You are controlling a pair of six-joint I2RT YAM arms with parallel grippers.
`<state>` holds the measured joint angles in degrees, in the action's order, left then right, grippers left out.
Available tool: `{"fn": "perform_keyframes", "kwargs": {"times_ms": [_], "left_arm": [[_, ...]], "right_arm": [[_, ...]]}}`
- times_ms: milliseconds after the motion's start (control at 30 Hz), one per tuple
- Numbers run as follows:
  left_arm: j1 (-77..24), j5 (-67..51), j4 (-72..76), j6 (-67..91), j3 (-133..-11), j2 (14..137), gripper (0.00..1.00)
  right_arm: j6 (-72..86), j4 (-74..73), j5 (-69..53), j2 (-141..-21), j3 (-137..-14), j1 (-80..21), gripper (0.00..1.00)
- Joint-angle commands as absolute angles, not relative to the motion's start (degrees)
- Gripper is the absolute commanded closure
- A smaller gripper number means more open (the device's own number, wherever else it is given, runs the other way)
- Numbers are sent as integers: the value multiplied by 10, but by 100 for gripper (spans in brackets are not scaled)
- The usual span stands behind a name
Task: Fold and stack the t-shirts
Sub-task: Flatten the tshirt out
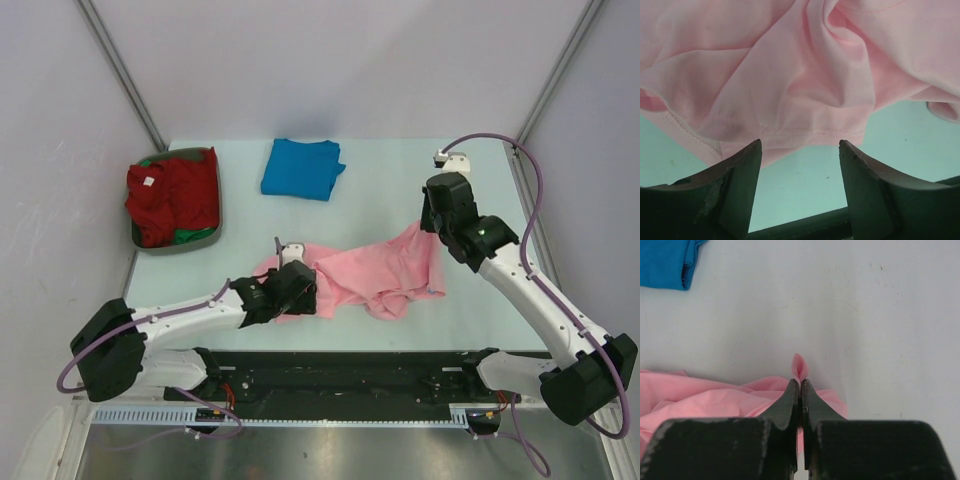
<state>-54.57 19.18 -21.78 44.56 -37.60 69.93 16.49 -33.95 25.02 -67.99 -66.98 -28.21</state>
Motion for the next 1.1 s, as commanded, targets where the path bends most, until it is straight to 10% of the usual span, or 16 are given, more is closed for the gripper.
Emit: {"fn": "perform_keyframes", "kwargs": {"times_ms": [0, 1067], "left_arm": [[-552, 193, -188, 441, -397, 724, 34], [-645, 196, -177, 428, -492, 927, 53]], "right_arm": [[171, -319, 249, -676, -667, -280, 100], [167, -309, 237, -649, -631, -264, 100]]}}
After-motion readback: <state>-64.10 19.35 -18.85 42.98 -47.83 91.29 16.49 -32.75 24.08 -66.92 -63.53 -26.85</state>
